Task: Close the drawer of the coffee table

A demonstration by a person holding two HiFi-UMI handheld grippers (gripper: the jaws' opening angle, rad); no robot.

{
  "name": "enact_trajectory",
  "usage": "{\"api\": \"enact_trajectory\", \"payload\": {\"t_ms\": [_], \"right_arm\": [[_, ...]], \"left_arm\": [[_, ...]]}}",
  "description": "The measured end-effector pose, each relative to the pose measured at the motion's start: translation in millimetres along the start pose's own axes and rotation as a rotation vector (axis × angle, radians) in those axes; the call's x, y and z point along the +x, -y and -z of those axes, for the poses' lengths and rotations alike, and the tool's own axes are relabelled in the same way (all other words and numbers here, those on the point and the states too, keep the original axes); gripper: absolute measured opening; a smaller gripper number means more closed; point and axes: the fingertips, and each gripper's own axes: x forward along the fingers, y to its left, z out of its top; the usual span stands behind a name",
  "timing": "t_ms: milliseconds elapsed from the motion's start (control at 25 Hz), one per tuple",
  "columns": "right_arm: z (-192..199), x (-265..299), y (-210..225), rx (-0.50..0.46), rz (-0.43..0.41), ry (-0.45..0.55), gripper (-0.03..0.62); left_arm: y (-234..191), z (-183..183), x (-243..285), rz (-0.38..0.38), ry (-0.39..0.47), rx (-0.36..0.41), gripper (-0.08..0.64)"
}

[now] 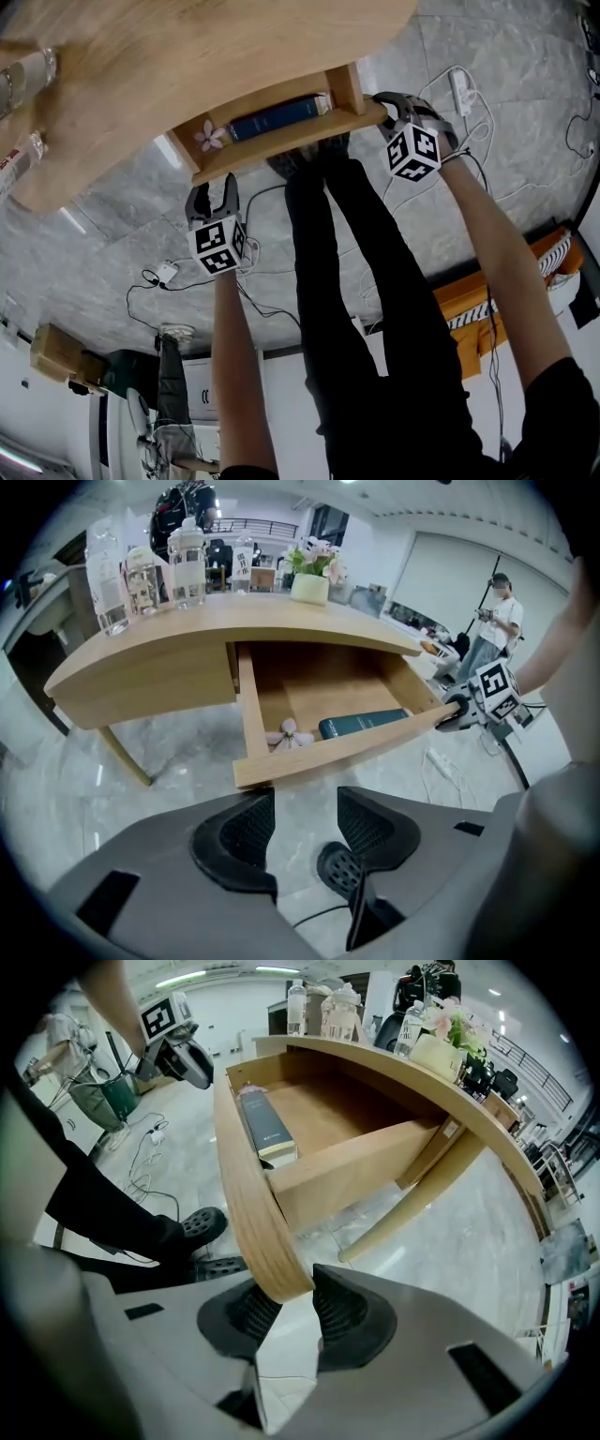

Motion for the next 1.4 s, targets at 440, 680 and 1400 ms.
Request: {"api": "enact_trajectory", "payload": {"t_ms": [440,680,1400], "right_arm": [[-6.9,-15.5,5.2,0.200,-0.038,0.057,0.094],[-7.0,-17.9,5.6,0.237,-0.047,0.048,0.094],[-23.8,-28.7,46.7,0.382,0.047,0.136,0.091]], "left_arm": [[6.4,-16.2,-4.5,-0.046,0.063,-0.073,0.149],[3.0,-17.9,-7.1,-0.086,0.051,-0.120,0.127],[-21.4,-71.6,-3.4,-0.213,0.174,-0.258,0.067]]}}
